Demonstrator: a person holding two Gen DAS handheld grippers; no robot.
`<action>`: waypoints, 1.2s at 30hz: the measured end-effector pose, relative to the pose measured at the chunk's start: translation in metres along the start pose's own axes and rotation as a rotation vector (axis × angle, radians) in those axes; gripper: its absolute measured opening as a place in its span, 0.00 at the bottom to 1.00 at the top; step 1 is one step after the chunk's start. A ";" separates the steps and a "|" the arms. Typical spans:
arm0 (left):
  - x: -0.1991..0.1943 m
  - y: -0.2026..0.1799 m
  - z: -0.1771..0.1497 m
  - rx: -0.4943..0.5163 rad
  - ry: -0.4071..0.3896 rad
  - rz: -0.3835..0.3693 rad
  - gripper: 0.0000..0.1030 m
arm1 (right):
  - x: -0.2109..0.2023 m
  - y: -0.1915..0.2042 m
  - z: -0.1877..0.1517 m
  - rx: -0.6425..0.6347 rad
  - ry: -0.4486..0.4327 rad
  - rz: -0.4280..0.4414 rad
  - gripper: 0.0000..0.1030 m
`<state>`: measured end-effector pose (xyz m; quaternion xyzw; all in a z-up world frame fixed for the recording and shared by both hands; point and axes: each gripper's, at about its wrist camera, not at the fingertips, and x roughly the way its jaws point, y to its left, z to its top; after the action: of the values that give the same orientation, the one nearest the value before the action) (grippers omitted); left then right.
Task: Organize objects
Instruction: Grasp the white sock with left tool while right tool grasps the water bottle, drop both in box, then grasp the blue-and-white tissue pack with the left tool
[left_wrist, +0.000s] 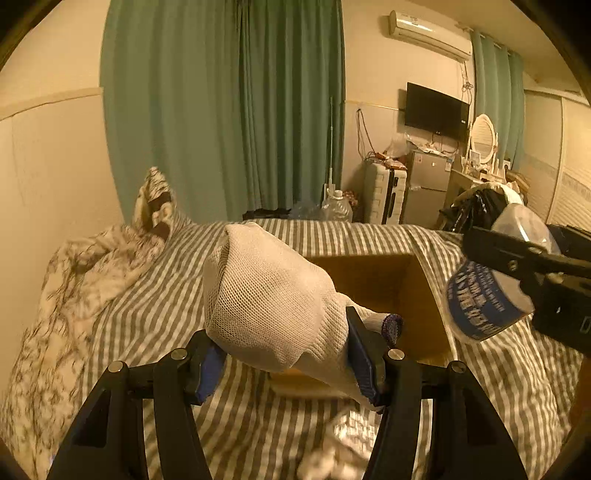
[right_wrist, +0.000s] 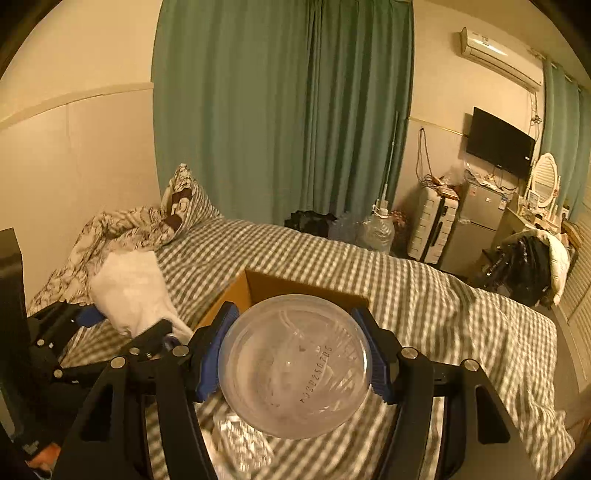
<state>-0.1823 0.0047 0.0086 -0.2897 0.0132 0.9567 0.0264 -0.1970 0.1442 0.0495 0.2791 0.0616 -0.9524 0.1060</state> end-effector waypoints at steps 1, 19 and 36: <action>0.008 -0.001 0.003 -0.001 0.004 -0.006 0.58 | 0.009 -0.002 0.004 0.005 0.004 0.008 0.61; 0.133 -0.027 -0.014 0.035 0.146 -0.068 0.75 | 0.126 -0.056 -0.025 0.156 0.089 0.079 0.76; 0.002 -0.006 -0.007 0.029 0.034 0.089 0.98 | -0.034 -0.049 -0.005 0.043 -0.075 0.035 0.83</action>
<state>-0.1798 0.0104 0.0015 -0.3044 0.0404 0.9516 -0.0121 -0.1783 0.1984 0.0672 0.2462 0.0321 -0.9613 0.1190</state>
